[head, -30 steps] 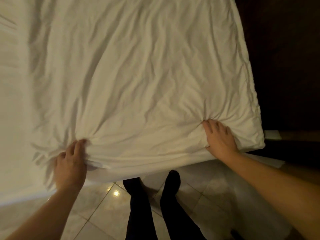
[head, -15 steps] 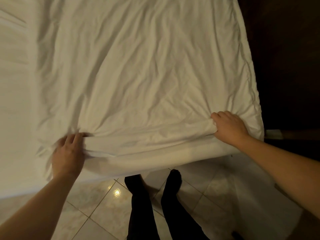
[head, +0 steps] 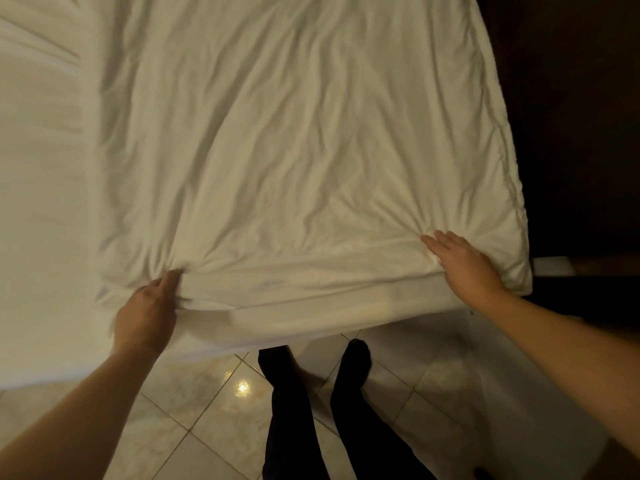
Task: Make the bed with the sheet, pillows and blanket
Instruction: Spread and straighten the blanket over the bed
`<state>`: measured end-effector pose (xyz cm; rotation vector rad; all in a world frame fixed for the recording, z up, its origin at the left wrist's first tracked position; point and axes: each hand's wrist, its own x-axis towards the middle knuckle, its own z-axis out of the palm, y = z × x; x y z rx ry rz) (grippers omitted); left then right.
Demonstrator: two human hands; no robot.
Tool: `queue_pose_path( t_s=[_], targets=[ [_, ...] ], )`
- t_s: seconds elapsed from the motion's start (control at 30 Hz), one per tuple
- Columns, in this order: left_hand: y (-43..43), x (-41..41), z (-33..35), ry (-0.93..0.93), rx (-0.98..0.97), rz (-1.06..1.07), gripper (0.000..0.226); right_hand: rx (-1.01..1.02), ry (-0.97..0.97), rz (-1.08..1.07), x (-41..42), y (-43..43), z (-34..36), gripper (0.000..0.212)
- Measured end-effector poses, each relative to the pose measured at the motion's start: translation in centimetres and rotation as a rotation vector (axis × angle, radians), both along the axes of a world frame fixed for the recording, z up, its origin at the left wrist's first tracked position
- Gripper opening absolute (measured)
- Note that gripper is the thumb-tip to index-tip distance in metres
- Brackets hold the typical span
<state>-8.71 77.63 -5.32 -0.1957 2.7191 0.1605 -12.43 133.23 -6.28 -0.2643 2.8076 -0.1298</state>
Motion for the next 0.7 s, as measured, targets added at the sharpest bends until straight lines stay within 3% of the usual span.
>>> queue_pose_path(
  t_s=[0.2,0.47,0.7],
  targets=[
    [0.5,2.4,5.5,-0.016,0.022,-0.008,0.068,-0.065,-0.166,-0.149,1.1,0.0,6.6,0.077],
    [2.0,8.7,15.6,0.004,0.061,0.026,0.078,-0.125,-0.232,-0.175,5.1,1.2,16.3,0.086],
    [1.4,15.1,20.8,-0.007,0.097,0.041,0.059,-0.096,-0.312,-0.187,12.8,0.4,19.6,0.08]
  ],
)
